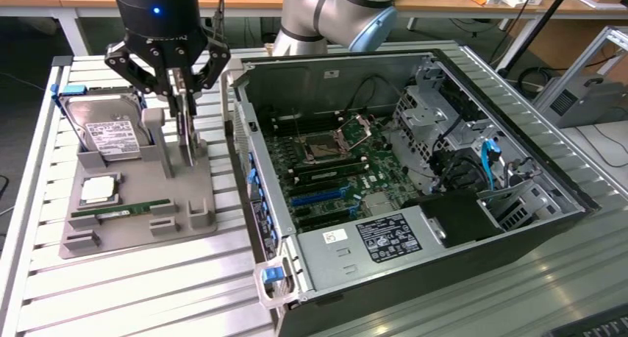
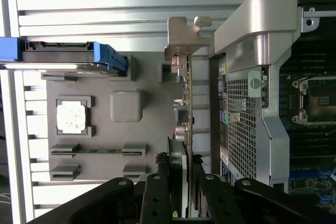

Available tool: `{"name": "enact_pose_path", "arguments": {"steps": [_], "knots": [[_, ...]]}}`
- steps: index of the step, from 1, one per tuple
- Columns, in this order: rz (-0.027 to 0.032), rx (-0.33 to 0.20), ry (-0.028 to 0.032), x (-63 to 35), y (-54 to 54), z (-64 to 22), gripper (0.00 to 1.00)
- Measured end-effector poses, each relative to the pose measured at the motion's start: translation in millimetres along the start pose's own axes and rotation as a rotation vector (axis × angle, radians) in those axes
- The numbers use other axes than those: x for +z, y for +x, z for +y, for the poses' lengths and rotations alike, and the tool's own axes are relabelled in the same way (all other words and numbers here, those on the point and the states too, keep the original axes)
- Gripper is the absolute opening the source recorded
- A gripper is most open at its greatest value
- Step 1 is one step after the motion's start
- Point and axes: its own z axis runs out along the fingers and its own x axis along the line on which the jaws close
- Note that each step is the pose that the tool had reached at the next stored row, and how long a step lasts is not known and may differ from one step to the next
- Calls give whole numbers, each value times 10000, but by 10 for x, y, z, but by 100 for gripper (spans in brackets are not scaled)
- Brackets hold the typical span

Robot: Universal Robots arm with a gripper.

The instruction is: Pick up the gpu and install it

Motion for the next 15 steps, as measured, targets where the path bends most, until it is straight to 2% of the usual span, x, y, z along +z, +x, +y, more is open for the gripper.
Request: {"name": "enact_pose_path", "arguments": {"steps": [15], "knots": [[0, 0, 0, -39, -1, 0, 27]]}}
